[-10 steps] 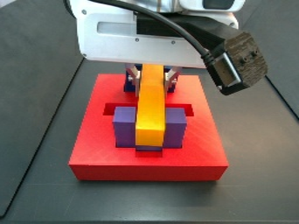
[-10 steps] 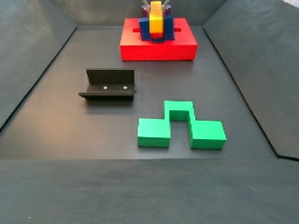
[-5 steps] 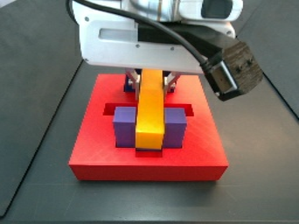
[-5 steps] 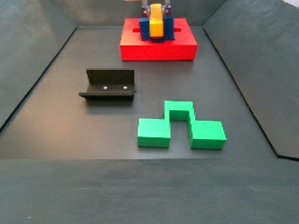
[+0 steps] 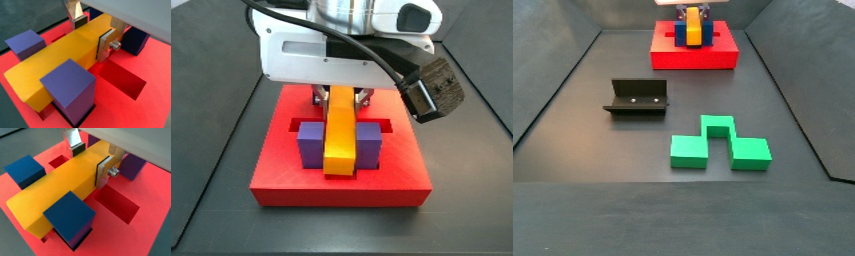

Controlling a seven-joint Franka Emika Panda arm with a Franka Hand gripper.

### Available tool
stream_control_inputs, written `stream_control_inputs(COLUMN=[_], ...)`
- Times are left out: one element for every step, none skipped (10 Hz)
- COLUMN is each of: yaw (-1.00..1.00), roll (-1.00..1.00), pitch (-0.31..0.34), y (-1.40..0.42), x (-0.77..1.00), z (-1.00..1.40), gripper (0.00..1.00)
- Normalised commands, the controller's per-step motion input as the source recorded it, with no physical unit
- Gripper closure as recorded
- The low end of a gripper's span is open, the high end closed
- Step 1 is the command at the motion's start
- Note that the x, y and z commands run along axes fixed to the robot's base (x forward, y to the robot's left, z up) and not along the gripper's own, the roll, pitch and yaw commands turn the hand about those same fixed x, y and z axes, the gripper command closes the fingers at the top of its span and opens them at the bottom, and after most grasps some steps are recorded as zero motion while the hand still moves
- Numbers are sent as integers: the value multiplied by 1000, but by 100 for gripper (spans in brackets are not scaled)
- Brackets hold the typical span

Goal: Pick up the yellow object. Move up. Move to above the board. Insert the yellow object.
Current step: Insert the yellow object.

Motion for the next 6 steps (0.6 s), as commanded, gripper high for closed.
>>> stream_control_inputs(yaw=[83,83,80,80,49,11], roll=[9,4,4,13,24,46], pitch=[-19,-10,0,0,0,0], y=[0,-29,-74,-123,-169,-177], x=[-17,0,0,69,123,91], z=[-126,-103,-86,-80,-86,-131], gripper=[100,100,100,100,100,100])
